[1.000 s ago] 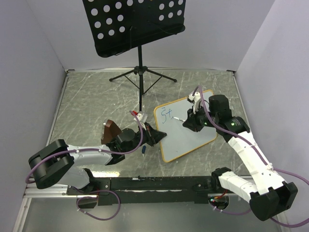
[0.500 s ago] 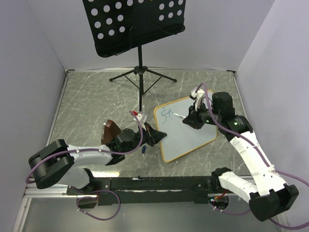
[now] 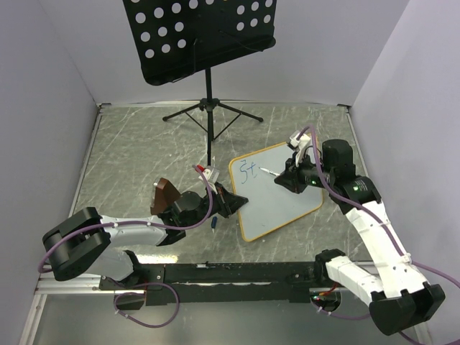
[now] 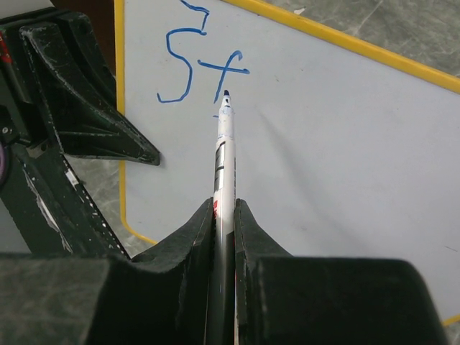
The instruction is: Write a sentence on the whiteboard
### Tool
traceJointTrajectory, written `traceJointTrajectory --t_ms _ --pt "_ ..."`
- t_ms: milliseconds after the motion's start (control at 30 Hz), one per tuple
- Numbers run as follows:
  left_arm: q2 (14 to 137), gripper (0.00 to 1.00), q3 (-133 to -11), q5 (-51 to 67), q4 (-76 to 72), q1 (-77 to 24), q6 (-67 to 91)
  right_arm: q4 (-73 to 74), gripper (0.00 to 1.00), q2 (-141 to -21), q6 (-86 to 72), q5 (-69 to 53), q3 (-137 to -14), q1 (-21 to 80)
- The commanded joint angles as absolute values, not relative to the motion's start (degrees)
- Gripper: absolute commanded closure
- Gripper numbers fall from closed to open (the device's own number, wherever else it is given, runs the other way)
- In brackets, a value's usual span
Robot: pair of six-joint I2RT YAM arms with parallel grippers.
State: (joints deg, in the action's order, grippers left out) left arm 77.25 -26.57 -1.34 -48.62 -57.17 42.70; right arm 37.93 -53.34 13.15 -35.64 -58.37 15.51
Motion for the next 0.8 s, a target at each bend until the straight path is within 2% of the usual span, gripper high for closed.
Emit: traceJointTrajectory --t_ms 0,767 --pt "75.76 0.99 -26.81 -1.14 -55.46 -57.04 41.13 35.77 1.0 -51.24 14.94 -38.14 -57.48 14.94" --pt "76.2 0.99 -27.42 -1.05 -55.2 -56.95 41.13 34.89 1.0 -50.01 15.21 -39.2 -55.64 13.8"
